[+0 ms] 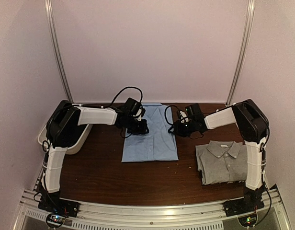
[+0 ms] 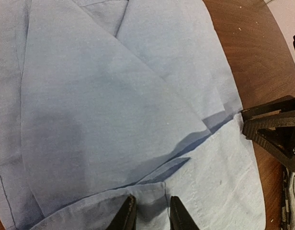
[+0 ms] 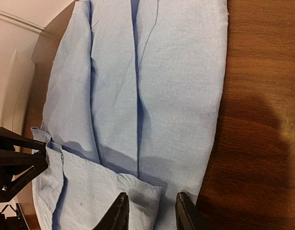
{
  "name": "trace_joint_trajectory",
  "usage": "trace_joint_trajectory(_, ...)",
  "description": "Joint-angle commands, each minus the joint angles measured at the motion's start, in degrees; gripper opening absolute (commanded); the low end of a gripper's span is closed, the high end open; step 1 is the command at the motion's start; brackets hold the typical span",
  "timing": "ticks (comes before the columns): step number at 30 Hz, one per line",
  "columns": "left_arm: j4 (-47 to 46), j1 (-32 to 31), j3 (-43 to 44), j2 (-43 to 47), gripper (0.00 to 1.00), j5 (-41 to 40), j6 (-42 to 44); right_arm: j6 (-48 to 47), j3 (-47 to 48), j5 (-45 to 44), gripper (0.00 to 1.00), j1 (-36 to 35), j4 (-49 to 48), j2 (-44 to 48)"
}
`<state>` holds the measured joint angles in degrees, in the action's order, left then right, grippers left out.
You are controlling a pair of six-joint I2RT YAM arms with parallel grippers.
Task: Fold and stack the long sleeve shirts
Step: Smooth out the 2/3-rectangle-folded shirt at the center of the board.
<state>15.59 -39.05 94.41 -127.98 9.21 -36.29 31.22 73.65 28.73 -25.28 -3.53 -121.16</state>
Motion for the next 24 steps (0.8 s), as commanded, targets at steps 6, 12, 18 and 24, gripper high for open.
trace_joint_trajectory(6,-0.1,0.5,0.9,-1.0,0.25,-0.3,0.8,-0.7,1.6,0.8,0.34,-1.1,0.6,-0.7)
trace_joint_trajectory(12,-0.2,0.6,0.9,-0.9,0.25,-0.3,0.8,-0.7,1.8,0.4,0.27,-2.0,0.9,0.6)
trace_joint_trajectory(18,-0.1,0.6,0.3,0.0,0.25,-1.2,0.9,-0.9,1.3,-2.1,0.11,-2.4,1.8,3.5)
trace_joint_trajectory(24,-0.1,1.0,-0.6,0.4,0.25,-2.0,0.8,-0.9,-1.8,-8.7,0.02,-3.8,1.7,10.4)
